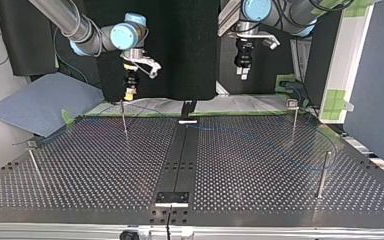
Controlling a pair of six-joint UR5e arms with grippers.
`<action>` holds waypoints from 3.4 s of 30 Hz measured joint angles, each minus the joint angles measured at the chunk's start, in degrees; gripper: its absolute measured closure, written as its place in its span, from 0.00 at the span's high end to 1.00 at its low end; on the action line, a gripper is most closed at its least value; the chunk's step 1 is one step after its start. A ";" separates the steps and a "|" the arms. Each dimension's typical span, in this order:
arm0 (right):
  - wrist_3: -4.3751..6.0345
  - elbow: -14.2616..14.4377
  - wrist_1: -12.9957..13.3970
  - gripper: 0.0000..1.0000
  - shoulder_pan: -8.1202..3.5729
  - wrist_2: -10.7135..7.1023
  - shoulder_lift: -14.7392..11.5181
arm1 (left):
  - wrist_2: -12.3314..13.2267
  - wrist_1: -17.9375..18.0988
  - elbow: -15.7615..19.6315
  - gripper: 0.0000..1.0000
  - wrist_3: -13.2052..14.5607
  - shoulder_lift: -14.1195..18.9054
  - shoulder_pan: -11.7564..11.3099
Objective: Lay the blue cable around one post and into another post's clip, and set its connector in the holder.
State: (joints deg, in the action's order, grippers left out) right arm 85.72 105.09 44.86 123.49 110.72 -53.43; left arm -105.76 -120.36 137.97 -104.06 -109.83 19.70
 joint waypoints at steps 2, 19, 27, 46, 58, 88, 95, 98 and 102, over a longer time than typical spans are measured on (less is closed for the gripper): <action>0.08 0.01 -0.02 1.00 1.10 -0.52 0.04 | -0.02 -0.03 0.00 1.00 0.00 0.00 0.00; 4.36 1.72 -4.35 1.00 9.79 5.65 0.16 | -1.86 -0.83 0.01 1.00 0.16 0.00 -0.58; 4.19 3.89 -2.30 1.00 14.01 9.31 0.25 | -1.23 -0.63 0.01 1.00 0.17 -0.02 -0.60; 5.04 4.03 -0.06 1.00 23.02 8.76 0.38 | -0.98 -1.36 0.01 1.00 0.19 -0.02 -0.60; 6.88 6.54 -0.98 1.00 19.27 8.50 0.38 | -0.97 -2.20 0.03 1.00 0.98 0.00 -0.68; 2.56 6.72 0.17 1.00 12.55 -4.04 0.38 | 3.79 -2.84 0.00 1.00 -0.20 -0.01 -0.69; 2.37 6.69 -0.72 1.00 12.68 -4.58 0.38 | 4.27 -3.02 0.00 1.00 -0.26 -0.03 -0.52; 2.37 6.69 -0.62 1.00 12.74 -4.77 0.38 | 4.29 -3.04 0.00 1.00 -0.26 -0.03 -0.46; 2.36 6.68 -0.57 1.00 12.76 -4.87 0.38 | 4.30 -3.05 0.00 1.00 -0.27 -0.05 -0.44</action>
State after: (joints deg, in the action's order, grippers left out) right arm 88.09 111.77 44.29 136.26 105.85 -53.05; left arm -101.47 -123.41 137.97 -104.32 -109.88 19.26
